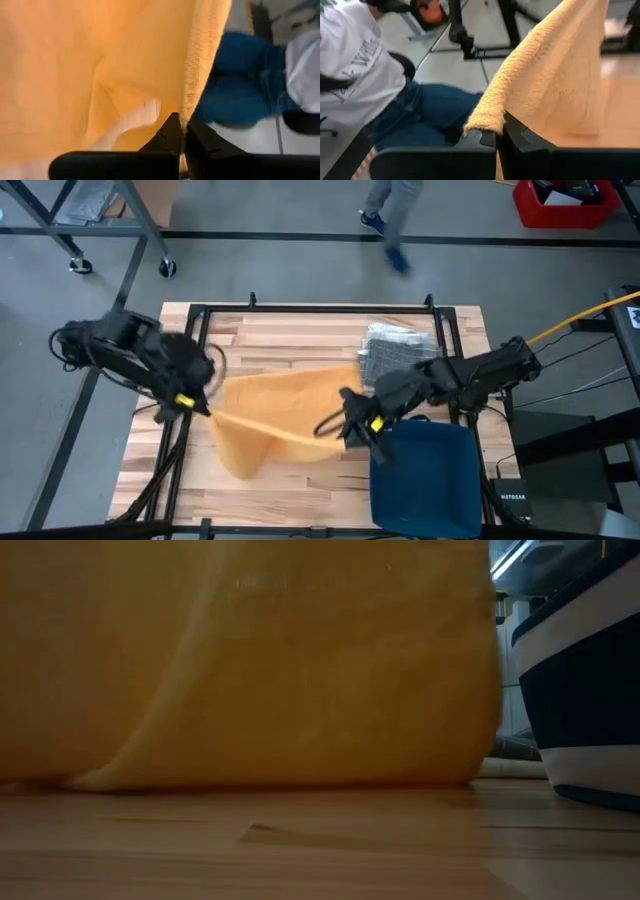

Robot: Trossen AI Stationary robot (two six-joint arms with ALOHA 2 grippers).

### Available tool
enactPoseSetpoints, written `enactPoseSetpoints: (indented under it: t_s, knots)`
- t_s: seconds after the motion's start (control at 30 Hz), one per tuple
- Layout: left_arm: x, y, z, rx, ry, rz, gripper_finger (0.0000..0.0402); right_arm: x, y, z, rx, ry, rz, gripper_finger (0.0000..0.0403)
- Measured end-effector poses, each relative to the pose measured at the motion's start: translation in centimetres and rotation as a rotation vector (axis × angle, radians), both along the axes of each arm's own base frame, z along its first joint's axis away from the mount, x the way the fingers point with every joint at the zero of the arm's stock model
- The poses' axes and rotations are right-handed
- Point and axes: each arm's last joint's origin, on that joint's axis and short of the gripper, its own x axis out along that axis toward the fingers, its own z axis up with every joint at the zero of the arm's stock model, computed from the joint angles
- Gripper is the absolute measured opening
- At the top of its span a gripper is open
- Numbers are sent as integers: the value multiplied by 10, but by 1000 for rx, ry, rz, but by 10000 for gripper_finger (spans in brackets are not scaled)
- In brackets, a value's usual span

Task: Fold towel
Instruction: Fold yellow towel

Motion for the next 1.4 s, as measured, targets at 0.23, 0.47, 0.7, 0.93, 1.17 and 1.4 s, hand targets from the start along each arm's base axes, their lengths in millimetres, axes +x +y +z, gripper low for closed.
enactPoseSetpoints:
  t_s: [0.23, 0.47, 0.7, 0.93, 1.17, 1.4]
  knots:
    - [17, -36, -25, -49, 137, -96, 0, 3, 39, -21, 45, 106, 43, 1]
    - [18, -80, -13, -266, 82, -229, 0, -9, 71, -6, 212, 39, 98, 1]
    - [12, -96, -6, -287, -16, -284, 0, -20, 89, -20, 90, 83, -11, 1]
    - [6, -77, -23, 114, -51, -216, 0, -15, 65, -41, -273, 108, -335, 1]
    - [-9, -36, -30, 833, -149, 129, 0, -15, 16, -26, -387, 76, -591, 1]
    - [-13, -16, -8, 1288, -457, 432, 0, -26, -27, -6, -428, 40, -808, 1]
